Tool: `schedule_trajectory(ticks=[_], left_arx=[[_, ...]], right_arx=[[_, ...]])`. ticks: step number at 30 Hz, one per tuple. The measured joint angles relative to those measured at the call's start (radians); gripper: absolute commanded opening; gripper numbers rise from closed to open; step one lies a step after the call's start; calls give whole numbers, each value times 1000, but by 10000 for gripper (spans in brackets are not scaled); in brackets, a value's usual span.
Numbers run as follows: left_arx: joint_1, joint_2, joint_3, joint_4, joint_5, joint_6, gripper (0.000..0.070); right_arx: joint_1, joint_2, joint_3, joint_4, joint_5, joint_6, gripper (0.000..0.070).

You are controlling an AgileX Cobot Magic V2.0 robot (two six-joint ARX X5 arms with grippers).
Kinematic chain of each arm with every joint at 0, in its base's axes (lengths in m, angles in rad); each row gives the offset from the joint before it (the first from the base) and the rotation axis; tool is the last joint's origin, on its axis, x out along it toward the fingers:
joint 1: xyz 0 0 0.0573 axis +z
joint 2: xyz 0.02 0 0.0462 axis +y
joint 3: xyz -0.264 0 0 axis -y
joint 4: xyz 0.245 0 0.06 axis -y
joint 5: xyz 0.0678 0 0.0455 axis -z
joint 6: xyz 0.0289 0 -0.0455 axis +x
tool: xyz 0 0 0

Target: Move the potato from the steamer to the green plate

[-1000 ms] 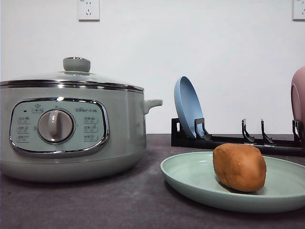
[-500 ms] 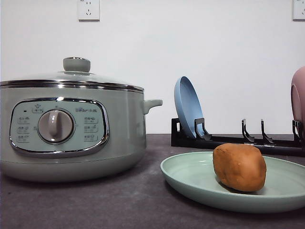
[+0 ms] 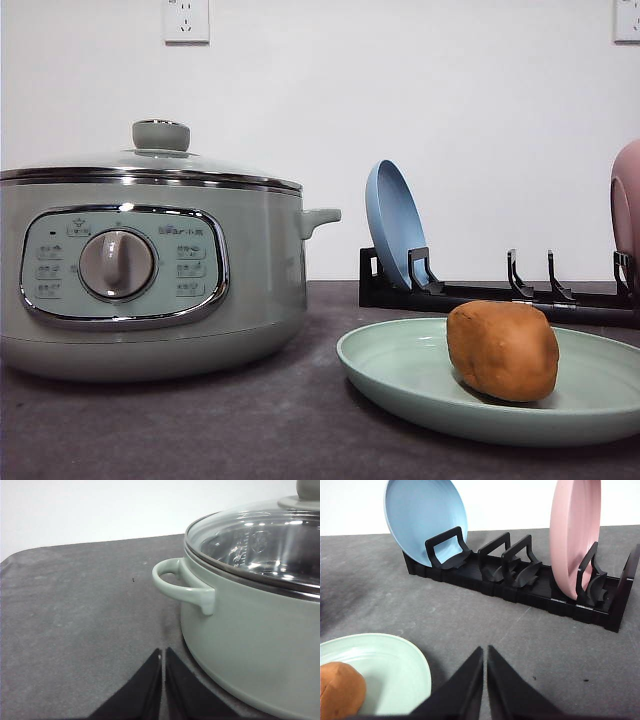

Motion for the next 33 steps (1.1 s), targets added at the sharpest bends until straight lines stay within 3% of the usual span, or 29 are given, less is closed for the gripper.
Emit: schedule_trajectory(ticks=[33], left_arx=[[0,0,0,0,0,0,3]], right_arx=[[0,0,0,0,0,0,0]])
